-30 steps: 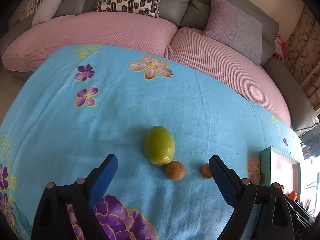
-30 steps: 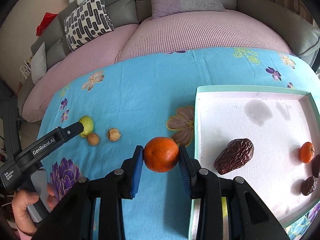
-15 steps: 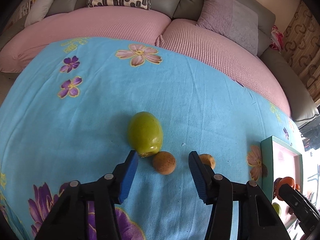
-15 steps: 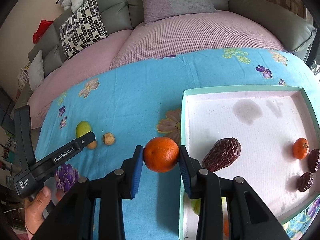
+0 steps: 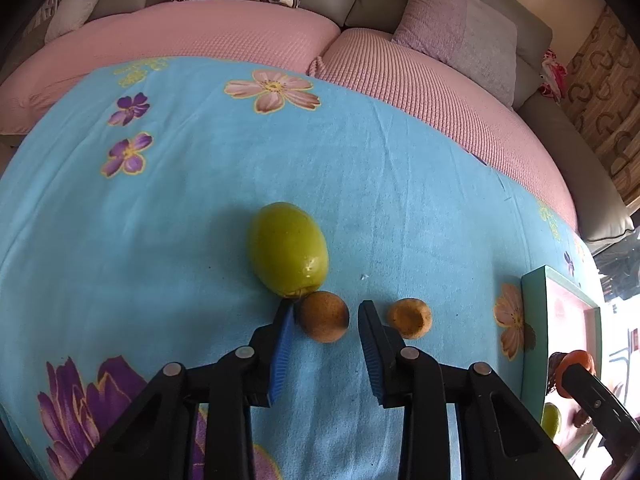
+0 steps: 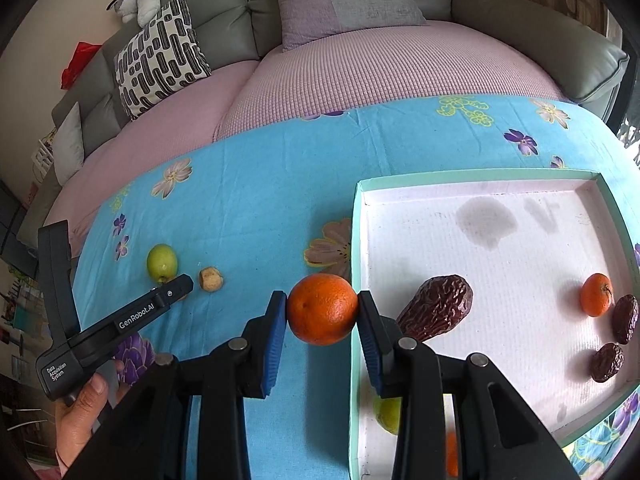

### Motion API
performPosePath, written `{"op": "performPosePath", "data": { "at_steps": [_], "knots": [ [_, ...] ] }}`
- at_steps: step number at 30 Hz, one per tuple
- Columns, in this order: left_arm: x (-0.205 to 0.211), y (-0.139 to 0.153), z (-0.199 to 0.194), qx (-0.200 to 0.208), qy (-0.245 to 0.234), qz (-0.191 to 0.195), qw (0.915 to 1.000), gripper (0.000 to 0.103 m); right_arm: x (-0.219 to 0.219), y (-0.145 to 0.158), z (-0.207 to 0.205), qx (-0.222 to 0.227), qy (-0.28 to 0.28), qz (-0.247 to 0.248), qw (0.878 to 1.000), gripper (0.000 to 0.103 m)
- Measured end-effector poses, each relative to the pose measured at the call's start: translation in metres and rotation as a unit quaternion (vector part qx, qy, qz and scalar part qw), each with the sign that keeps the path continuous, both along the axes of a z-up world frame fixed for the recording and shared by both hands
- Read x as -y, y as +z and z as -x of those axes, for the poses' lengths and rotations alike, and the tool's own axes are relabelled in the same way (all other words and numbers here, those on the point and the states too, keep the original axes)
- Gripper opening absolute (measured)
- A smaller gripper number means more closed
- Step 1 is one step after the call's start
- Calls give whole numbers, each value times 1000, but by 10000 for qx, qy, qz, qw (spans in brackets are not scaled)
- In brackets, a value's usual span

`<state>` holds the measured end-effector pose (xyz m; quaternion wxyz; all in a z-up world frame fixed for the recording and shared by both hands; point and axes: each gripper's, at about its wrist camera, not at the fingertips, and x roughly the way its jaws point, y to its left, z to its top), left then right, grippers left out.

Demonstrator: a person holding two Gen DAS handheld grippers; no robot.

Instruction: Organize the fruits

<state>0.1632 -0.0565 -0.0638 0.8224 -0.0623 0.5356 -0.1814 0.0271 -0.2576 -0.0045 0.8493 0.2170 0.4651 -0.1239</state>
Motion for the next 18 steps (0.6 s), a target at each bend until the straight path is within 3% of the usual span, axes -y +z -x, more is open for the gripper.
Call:
{"op": "performPosePath", "data": {
  "at_steps": [10, 18],
  "knots": [
    [-4, 10, 0, -37, -3, 325, 9995, 33, 2, -2, 1, -24, -15, 6, 10000, 37],
    [1, 0, -3, -113, 96, -67, 9999, 34, 6, -3, 3, -31, -75, -14, 10000, 37]
  ]
}}
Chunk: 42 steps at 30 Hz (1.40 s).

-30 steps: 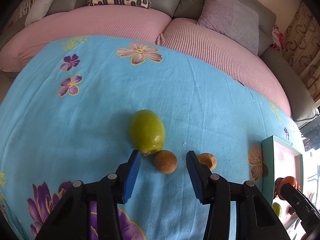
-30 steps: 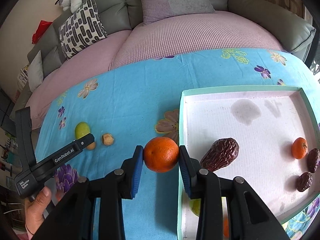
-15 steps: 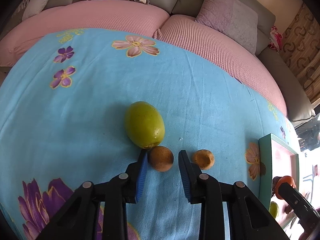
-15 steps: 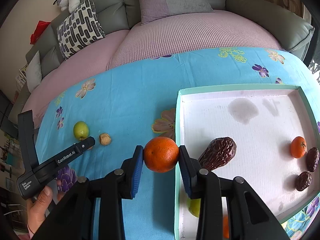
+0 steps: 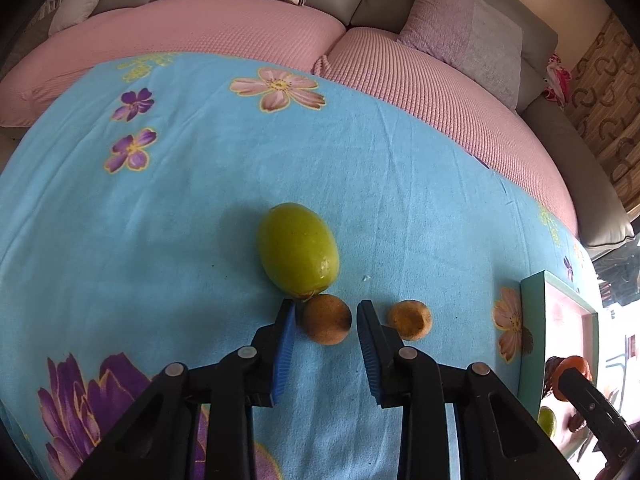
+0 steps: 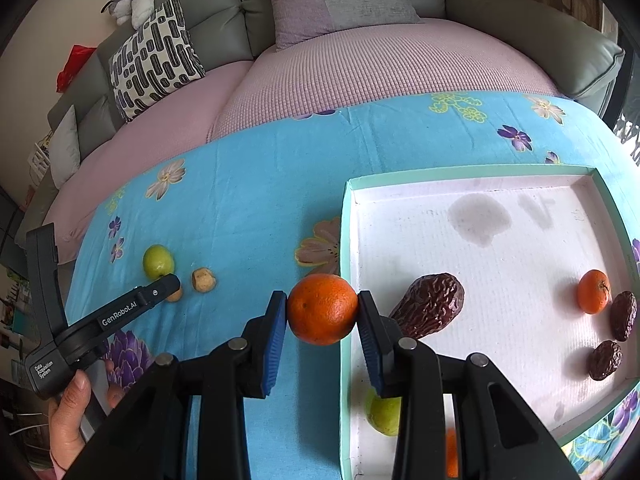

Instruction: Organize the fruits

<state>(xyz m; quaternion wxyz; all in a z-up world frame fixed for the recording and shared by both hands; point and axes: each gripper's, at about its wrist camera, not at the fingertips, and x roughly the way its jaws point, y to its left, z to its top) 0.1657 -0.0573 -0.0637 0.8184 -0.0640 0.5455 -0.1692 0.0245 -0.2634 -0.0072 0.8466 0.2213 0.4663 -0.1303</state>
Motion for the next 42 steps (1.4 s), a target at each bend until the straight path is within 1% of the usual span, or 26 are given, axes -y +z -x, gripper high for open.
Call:
{"op": "performPosePath", "data": {
  "at_steps": [7, 14, 16, 21, 23, 26, 28, 35, 42],
  "knots": [
    [11, -3, 3, 73, -34, -382, 9992, 34, 2, -1, 1, 0, -27, -26, 10000, 37],
    [13, -5, 5, 126, 116, -416, 9990, 37, 9, 0, 4, 36, -133, -73, 9999, 37],
    [14, -6, 5, 144, 190, -419, 9988, 40, 11, 0, 5, 38, -159, -82, 9998, 37],
    [13, -6, 6, 163, 276, -195, 9993, 52, 15, 0, 7, 65, -205, -120, 9997, 37],
    [11, -6, 5, 191, 246, -91, 9995, 53, 16, 0, 8, 72, -220, -135, 9996, 37],
    [-1, -7, 3, 114, 364, 381, 9985, 57, 16, 0, 8, 78, -239, -152, 9996, 37],
    [-3, -6, 1, 31, 395, 476, 9981, 57, 17, 0, 8, 80, -248, -160, 9995, 37],
    [4, -2, 12, 211, 429, -12, 9989, 58, 17, -1, 7, 57, -246, -160, 9996, 37],
    [7, -5, 9, 369, 446, -84, 9983, 57, 18, -1, 7, 54, -247, -155, 9996, 37]
  ]
}}
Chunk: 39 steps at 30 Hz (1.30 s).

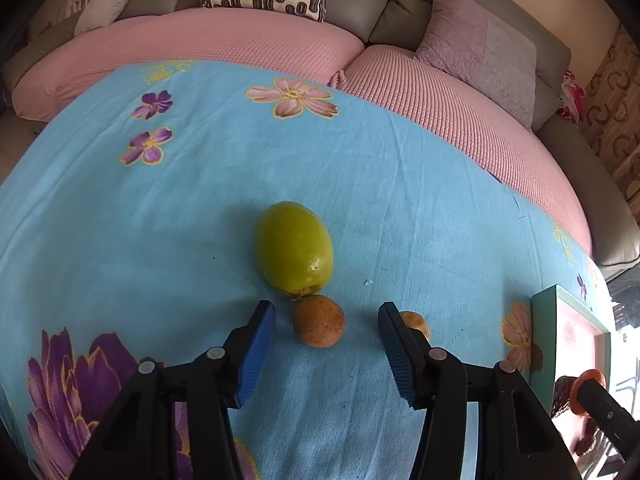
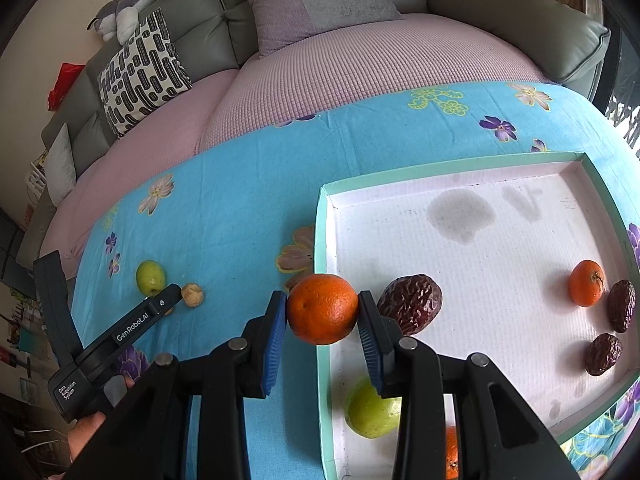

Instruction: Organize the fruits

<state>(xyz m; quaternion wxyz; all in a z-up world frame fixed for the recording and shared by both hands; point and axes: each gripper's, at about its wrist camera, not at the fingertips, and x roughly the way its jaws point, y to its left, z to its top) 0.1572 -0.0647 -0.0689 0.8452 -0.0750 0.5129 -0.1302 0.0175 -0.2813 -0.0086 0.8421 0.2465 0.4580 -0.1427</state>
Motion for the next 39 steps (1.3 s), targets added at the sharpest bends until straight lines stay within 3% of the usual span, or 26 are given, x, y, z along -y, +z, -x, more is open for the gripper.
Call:
{"op": "performPosePath", "data": {
  "at_steps": [4, 5, 6, 10, 21, 24, 28, 33, 39],
  "knots": [
    [3, -2, 1, 63, 5, -89, 9999, 52, 0, 0, 0, 1, -6, -4, 10000, 37],
    [4, -1, 1, 67, 10, -135, 9999, 49, 0, 0, 0, -1, -9, -4, 10000, 37],
    [5, -1, 1, 48, -29, -152, 9999, 38, 1, 0, 0, -1, -5, -5, 10000, 37],
    [5, -1, 1, -20, -15, -156, 9999, 30, 1, 0, 0, 0, -1, -4, 10000, 37],
    [2, 12, 4, -108, -9, 56, 9999, 27, 1, -1, 0, -5, -23, -15, 10000, 37],
    [5, 10, 4, -47, 19, -169, 9998, 27, 1, -2, 0, -7, -30, -22, 10000, 37],
    [4, 7, 2, -123, 5, -138, 9998, 27, 1, -2, 1, -4, -35, -21, 10000, 37],
    [8, 28, 10, 60, -122, 3, 9999, 27, 1, -1, 2, 14, -57, -15, 10000, 37],
    [26, 63, 28, 269, -530, 432, 9973, 27, 15, 8, 14, 165, -249, 34, 9995, 37]
  ]
}}
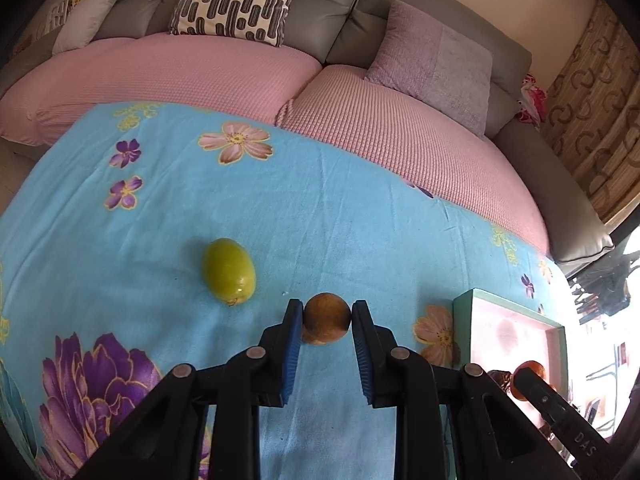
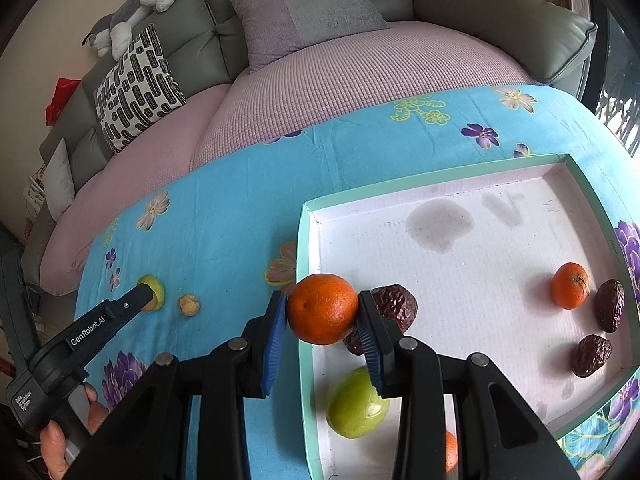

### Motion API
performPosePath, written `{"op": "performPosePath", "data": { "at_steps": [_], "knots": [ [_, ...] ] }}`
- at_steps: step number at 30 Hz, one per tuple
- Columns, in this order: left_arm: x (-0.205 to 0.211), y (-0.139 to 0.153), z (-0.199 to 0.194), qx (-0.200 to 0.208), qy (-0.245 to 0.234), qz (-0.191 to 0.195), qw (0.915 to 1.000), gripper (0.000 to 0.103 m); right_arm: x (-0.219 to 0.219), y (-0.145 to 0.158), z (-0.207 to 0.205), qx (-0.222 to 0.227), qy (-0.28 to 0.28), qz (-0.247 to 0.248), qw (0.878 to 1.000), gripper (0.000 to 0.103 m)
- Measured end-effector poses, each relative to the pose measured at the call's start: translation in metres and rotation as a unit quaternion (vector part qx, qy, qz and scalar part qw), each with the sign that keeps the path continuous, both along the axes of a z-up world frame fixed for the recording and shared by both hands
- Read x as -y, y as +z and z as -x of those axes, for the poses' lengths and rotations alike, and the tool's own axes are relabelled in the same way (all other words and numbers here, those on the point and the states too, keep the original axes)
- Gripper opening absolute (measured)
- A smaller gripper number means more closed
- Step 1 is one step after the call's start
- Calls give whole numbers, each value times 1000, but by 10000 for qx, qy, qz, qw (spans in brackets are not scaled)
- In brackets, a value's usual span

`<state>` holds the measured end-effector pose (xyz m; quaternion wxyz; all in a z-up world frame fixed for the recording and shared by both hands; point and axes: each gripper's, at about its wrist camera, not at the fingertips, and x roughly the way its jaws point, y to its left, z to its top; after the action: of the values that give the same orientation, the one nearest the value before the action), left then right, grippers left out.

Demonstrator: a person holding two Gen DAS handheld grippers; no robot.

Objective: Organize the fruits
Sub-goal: 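Carry the brown round fruit and the orange over the white tray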

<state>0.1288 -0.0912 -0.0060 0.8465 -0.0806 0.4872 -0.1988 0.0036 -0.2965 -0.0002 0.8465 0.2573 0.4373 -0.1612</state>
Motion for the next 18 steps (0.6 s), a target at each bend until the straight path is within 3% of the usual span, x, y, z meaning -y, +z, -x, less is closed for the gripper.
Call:
{"op": "performPosePath", "data": {
  "at_steps": [5, 12, 18],
  "knots": [
    [34, 12, 22, -8, -601, 97, 9981, 27, 29, -1, 19, -141, -444, 186, 9987, 37],
    [84, 15, 59, -89, -1454, 98, 9893, 27, 72, -12, 51, -334, -1142, 150, 9928, 37],
    [119, 8, 64, -100, -1756, -18, 9844, 27, 90, -21, 65, -476, -1465, 148, 9880, 37]
  ]
}}
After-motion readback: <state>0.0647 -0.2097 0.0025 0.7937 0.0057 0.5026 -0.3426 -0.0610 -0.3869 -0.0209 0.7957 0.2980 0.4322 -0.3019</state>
